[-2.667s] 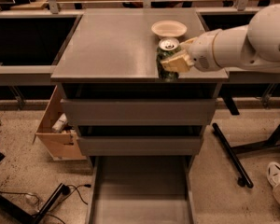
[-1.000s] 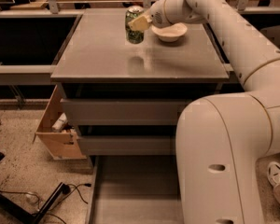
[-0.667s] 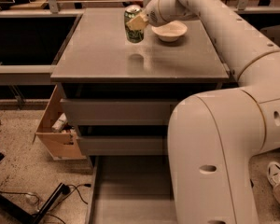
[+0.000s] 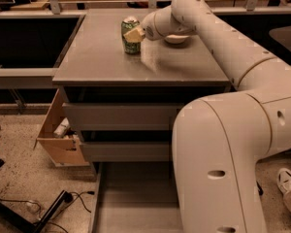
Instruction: Pick green can from bottom drawer and place on counter
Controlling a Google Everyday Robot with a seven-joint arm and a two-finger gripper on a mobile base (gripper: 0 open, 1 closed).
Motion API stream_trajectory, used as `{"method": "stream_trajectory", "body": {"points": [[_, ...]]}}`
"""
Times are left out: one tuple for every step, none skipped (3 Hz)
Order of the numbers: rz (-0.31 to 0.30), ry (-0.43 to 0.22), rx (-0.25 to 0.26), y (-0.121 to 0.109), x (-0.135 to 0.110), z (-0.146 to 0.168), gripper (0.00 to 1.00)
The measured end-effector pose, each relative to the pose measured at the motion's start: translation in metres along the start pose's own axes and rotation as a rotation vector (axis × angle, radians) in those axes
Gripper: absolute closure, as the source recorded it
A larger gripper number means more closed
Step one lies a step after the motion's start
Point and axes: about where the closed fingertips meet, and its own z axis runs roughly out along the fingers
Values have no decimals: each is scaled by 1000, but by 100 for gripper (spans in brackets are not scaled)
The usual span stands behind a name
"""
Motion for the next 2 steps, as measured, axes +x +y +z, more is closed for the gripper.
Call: {"method": "stream_trajectory", "body": {"points": [[0,0,0,0,0,0,73],[0,0,0,0,0,0,50]]}}
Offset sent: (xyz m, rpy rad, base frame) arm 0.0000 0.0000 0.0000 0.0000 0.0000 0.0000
